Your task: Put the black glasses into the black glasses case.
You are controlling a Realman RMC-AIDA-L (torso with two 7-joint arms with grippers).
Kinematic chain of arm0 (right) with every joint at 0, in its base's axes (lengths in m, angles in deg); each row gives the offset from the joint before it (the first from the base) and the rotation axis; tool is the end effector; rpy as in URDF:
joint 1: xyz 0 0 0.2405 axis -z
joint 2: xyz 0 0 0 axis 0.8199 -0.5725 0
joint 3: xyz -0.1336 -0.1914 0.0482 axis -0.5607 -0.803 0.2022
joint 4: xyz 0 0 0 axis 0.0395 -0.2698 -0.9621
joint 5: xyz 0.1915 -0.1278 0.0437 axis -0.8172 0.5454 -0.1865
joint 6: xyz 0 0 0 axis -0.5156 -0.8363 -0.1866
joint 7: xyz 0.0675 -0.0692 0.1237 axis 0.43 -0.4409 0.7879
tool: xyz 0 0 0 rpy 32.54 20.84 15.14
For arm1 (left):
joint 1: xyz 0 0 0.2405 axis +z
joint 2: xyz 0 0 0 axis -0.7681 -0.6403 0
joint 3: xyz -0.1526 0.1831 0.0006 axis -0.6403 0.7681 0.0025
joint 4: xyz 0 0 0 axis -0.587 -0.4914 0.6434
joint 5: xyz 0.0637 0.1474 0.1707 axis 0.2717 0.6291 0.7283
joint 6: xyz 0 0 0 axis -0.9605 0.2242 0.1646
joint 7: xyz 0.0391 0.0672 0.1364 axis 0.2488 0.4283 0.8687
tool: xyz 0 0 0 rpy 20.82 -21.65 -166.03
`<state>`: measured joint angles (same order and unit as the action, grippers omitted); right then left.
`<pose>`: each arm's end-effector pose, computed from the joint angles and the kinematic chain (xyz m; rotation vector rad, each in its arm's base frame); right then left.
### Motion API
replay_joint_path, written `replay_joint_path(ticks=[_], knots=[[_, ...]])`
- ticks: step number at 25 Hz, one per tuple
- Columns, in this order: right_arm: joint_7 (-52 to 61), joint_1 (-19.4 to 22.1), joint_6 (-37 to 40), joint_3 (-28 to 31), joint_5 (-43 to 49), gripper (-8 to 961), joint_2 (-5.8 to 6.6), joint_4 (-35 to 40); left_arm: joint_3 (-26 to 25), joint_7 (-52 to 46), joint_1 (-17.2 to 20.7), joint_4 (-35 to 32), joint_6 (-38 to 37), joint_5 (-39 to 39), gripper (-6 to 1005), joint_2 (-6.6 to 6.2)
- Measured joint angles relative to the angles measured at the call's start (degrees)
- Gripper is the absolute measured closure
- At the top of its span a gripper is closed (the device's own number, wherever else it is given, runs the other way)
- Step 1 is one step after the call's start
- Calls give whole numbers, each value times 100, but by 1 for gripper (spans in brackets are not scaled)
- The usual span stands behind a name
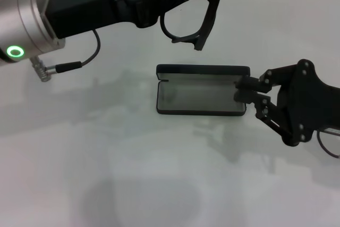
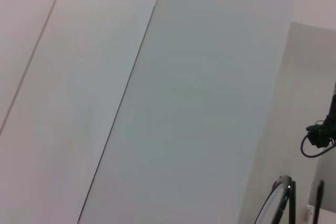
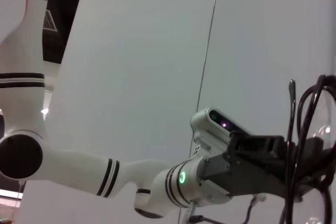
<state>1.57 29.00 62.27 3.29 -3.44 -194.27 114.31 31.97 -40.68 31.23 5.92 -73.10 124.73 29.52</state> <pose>0.1976 0.2885 -0.0159 -2.5357 -0.2620 1.3937 -0.1153 0.3328 0.0452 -2.6657 -0.5337 -1.4236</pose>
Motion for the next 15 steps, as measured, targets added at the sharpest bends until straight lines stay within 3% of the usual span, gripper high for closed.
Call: replay_joint_path(ticks=[15], knots=[[-6, 389, 127, 510, -83, 861, 22, 10, -25, -172, -36, 161, 3, 310, 879, 1]])
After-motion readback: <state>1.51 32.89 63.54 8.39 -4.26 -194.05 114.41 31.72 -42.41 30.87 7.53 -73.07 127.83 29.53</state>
